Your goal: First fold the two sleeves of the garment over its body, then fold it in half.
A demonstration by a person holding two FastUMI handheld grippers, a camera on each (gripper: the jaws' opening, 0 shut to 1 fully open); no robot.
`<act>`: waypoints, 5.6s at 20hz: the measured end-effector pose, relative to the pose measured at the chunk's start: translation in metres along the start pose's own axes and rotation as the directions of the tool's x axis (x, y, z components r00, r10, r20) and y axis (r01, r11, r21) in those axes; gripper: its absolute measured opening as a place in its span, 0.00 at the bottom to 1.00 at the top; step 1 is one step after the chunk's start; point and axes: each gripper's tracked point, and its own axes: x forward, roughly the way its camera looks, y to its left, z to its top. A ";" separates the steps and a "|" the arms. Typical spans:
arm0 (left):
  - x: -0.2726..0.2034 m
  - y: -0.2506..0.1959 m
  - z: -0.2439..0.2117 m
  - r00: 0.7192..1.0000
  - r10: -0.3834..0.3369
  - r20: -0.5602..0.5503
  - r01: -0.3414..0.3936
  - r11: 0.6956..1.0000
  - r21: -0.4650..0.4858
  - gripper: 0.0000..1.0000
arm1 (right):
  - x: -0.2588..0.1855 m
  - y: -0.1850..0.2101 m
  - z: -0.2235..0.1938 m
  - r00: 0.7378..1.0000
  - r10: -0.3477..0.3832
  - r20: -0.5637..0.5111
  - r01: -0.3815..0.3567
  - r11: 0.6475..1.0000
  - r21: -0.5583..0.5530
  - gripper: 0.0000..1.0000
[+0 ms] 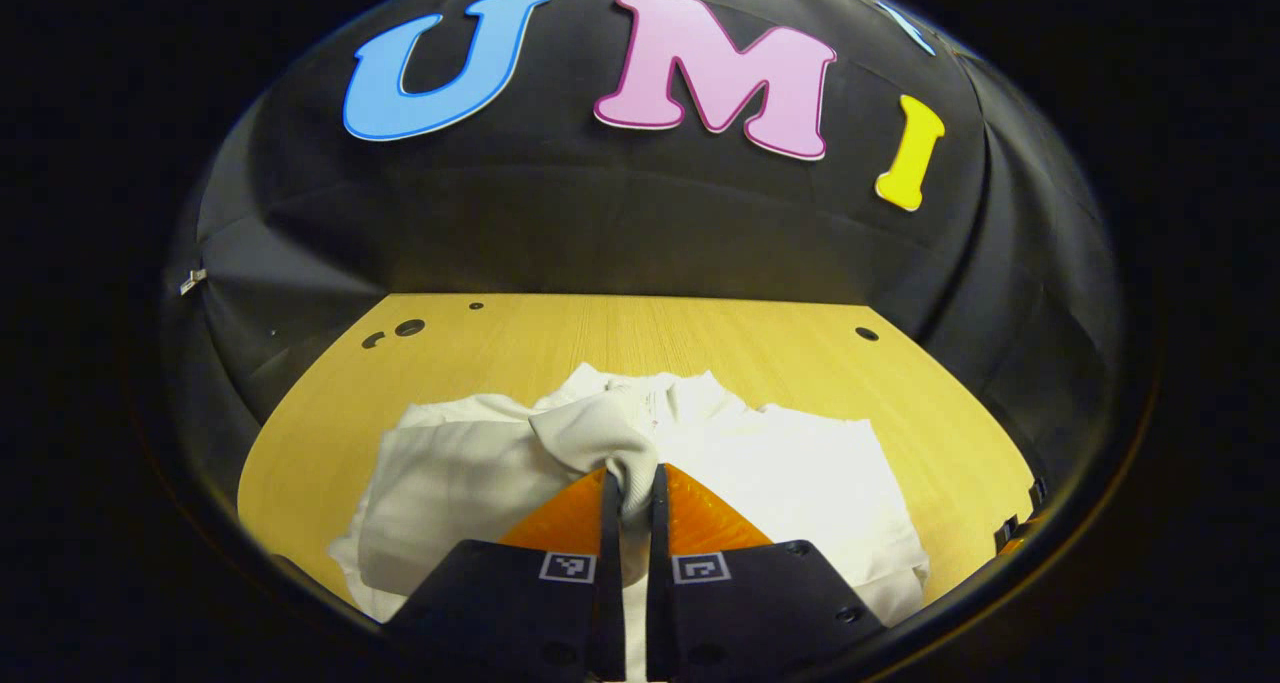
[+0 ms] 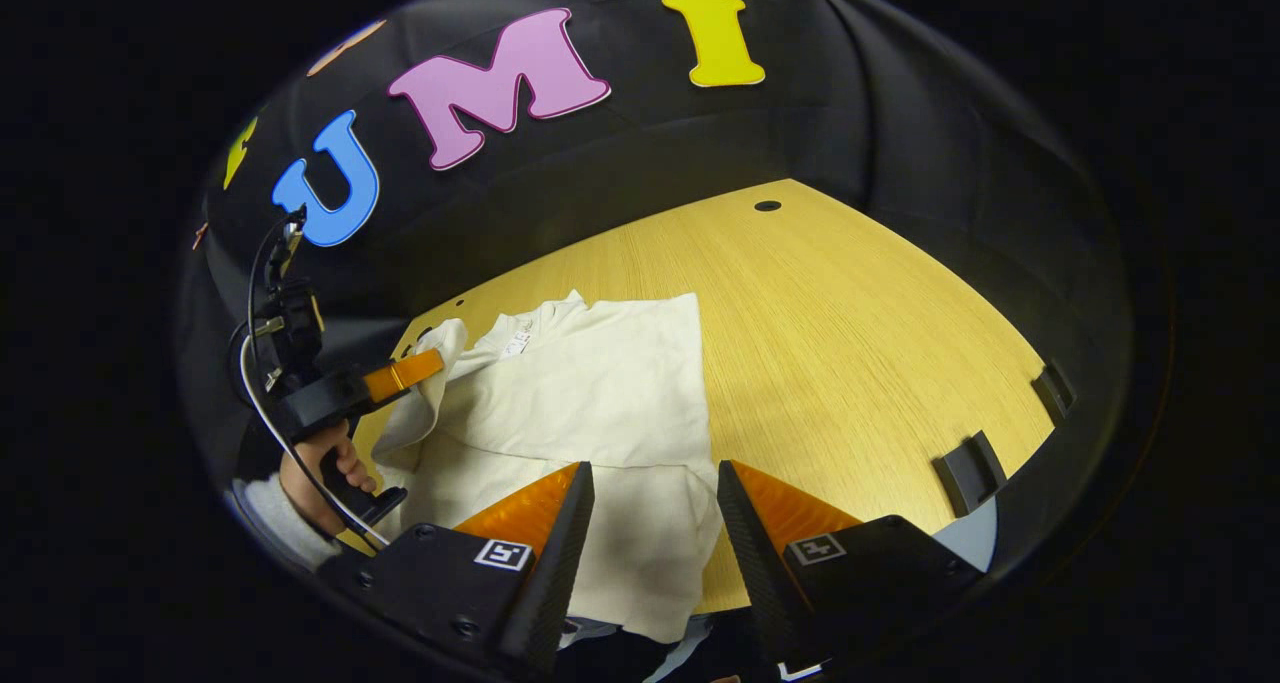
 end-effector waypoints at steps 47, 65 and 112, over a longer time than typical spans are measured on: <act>-0.182 0.179 -0.214 0.921 0.080 -0.381 -0.096 0.995 -0.023 0.87 | 0.005 -0.012 -0.151 0.950 -0.161 -0.268 0.129 0.983 -0.134 0.98; -0.164 0.158 -0.198 0.903 -0.062 -0.426 0.045 0.998 -0.051 0.07 | 0.023 0.029 -0.145 0.956 -0.111 -0.271 0.080 0.989 -0.125 0.21; 0.095 0.189 -0.010 0.971 0.043 -0.235 -0.074 0.989 -0.127 0.06 | 0.254 0.063 0.075 0.989 -0.126 -0.077 0.125 0.992 -0.019 0.19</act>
